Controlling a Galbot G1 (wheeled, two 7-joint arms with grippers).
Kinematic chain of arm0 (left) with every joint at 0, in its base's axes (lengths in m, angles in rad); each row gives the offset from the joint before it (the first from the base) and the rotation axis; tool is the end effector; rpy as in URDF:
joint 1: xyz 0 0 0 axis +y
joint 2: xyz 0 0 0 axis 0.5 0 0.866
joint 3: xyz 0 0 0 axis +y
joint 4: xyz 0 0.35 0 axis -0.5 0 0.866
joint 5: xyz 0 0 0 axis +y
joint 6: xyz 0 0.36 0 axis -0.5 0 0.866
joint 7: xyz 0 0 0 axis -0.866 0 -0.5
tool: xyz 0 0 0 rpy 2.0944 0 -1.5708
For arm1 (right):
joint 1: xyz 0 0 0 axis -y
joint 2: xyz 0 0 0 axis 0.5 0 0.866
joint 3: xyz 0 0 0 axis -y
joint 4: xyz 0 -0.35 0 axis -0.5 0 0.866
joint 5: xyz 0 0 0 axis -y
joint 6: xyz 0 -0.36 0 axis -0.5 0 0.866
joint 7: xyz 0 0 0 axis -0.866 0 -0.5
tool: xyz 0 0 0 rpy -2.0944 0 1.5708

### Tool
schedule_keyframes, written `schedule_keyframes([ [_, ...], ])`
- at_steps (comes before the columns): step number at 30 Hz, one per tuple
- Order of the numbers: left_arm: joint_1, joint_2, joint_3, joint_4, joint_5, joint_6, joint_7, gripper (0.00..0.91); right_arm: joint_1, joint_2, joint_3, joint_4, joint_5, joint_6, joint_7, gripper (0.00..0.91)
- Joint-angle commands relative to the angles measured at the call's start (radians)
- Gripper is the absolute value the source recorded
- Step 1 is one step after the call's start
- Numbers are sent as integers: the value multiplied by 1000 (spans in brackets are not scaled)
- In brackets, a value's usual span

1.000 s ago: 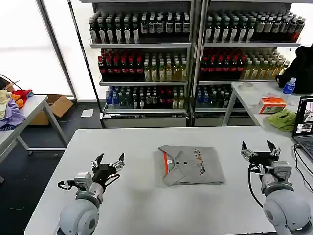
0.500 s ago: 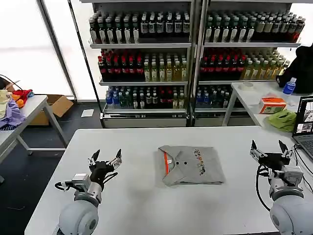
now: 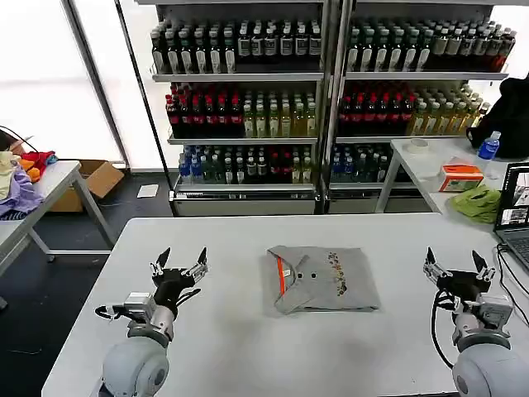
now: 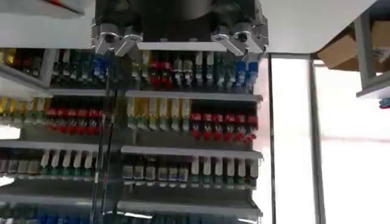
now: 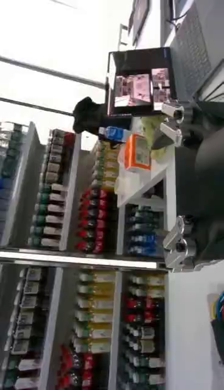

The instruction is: Fold and organize the clothes.

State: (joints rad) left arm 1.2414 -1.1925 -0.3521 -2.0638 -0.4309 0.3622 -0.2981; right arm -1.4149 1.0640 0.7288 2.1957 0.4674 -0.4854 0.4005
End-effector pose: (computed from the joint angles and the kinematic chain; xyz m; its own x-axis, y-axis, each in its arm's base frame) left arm 0.2705 0.0161 -0.2437 -0.9839 0.0586 0.1691 0.0520 0.9977 -0.0430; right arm 0.2333 -0.1197 -0.1895 -0.9417 0.2971 0.1579 0.2705 0.9476 -0.1697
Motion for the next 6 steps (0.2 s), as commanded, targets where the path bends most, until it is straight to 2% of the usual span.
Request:
schedule_keyframes([
  [1, 0, -9, 1, 5, 15, -17, 5, 907, -30, 35, 11, 7, -7, 20, -2, 907],
  [6, 1, -21, 2, -1, 14, -20, 16, 907, -90, 88, 27, 17, -36, 67, -19, 907],
])
